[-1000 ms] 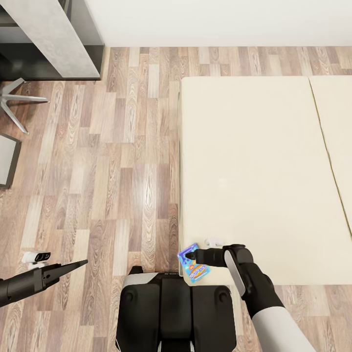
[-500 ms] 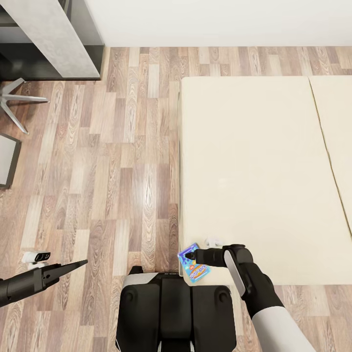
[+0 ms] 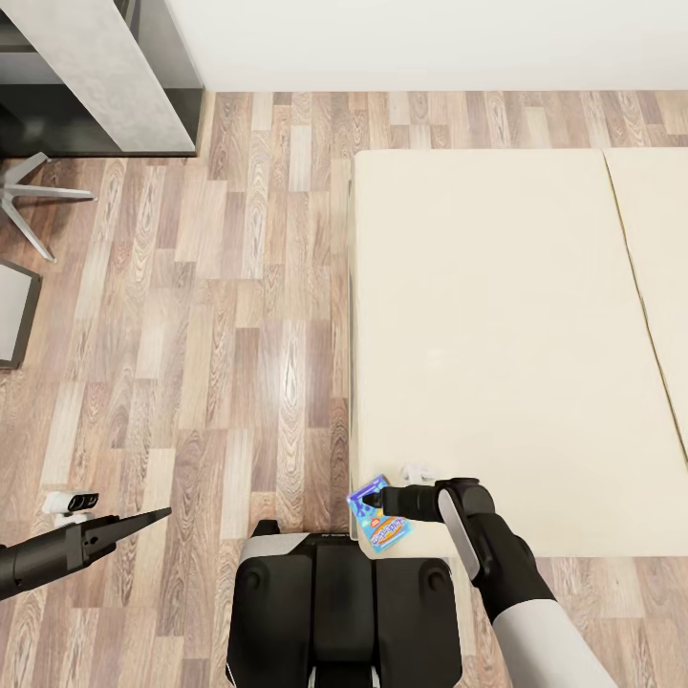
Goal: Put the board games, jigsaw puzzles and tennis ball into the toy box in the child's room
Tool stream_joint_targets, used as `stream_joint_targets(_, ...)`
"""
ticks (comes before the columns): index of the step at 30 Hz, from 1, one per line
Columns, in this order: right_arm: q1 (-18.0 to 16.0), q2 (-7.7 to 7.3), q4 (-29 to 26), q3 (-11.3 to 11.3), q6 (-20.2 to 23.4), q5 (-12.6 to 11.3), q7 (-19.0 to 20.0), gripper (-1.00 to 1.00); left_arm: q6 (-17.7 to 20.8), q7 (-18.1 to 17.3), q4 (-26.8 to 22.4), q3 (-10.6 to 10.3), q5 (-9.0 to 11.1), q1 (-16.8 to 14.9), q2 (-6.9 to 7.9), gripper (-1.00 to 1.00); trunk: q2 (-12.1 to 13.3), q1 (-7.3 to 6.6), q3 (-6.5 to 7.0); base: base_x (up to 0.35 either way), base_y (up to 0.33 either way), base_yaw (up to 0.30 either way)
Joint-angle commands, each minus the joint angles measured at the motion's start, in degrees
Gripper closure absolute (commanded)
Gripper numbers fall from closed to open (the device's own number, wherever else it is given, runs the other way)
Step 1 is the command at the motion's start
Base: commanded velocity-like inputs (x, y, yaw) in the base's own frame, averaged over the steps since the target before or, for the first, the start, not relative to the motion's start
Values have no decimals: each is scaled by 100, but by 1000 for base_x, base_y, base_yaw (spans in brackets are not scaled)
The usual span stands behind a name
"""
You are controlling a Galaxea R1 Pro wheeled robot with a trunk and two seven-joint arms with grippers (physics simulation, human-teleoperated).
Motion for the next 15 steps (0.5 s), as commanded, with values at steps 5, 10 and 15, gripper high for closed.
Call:
stream_joint_targets(5,-1,-6,-25,0,26,-26,-23,-100,61,-23,-1,1,-4,-1,2,-100,-9,3,-6,0,0,0)
stream_joint_targets(10,-1,-1,-30,2,31,-24,-42,-100,60,-23,-1,2,-4,-1,2,-100,-9,3,-6,0,0,0)
stream_joint_targets(15,-1,-1,-28,1,36,-30,-39,-100,58,-23,-1,1,-4,-1,2,-100,-9,3,-6,0,0,0)
